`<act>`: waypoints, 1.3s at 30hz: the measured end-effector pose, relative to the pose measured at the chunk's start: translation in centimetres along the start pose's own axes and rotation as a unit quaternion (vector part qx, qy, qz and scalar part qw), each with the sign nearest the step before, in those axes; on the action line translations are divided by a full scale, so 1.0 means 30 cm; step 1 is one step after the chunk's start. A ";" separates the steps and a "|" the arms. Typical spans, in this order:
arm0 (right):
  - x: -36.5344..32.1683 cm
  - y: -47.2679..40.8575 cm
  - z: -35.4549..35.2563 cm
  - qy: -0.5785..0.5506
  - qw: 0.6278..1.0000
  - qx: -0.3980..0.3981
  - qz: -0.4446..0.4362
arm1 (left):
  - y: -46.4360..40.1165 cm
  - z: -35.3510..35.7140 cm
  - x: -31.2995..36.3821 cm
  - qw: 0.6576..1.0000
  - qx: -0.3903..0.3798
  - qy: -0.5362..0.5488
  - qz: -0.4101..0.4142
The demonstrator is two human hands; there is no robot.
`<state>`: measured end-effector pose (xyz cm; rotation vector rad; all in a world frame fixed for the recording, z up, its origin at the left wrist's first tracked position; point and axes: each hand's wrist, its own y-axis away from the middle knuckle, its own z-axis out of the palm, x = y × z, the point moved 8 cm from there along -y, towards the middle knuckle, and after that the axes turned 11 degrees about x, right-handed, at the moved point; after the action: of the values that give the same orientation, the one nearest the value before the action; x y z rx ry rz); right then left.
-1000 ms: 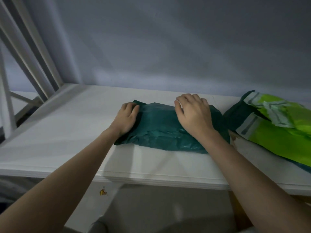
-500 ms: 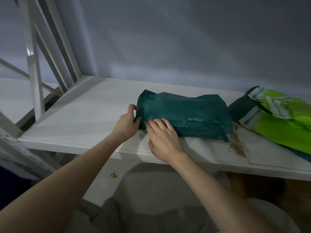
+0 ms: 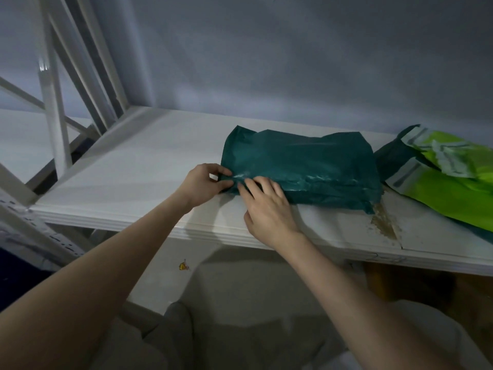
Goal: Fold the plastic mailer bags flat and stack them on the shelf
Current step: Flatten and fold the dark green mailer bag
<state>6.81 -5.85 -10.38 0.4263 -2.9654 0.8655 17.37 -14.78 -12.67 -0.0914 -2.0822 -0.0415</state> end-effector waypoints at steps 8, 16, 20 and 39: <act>0.071 0.060 -0.029 0.038 0.999 0.031 -0.017 | 0.004 -0.007 0.010 0.996 0.055 -0.073 0.016; 0.153 0.099 -0.040 0.030 0.999 -0.005 0.017 | 0.007 -0.006 0.031 0.985 0.083 -0.136 0.062; 0.175 0.110 -0.049 0.010 0.999 -0.001 0.048 | 0.035 -0.012 0.098 0.939 0.134 -0.279 0.146; 0.329 0.126 -0.075 0.013 0.992 -0.022 0.126 | 0.176 0.288 0.247 0.823 0.027 -0.377 0.423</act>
<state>-3.81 -4.09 -9.48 0.0369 -3.0506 0.8135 6.69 -8.56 -10.49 -1.1507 -2.6187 0.7015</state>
